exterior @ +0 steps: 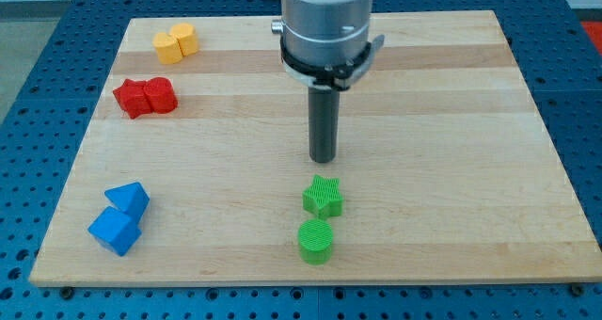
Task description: Place the arm to the top of the blue triangle
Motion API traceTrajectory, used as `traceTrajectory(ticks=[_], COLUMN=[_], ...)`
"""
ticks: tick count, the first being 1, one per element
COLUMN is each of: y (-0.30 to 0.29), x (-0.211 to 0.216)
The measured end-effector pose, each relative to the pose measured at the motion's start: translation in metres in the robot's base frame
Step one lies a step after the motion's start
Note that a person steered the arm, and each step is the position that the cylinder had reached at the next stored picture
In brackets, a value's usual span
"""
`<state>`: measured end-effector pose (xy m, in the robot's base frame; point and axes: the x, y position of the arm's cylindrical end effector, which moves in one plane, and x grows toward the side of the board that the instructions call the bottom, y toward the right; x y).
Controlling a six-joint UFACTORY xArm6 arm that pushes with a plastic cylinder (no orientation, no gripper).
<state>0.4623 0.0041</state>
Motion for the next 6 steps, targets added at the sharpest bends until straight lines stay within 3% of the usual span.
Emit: traceTrajectory(ticks=[6], y=[-0.18], x=[0.013])
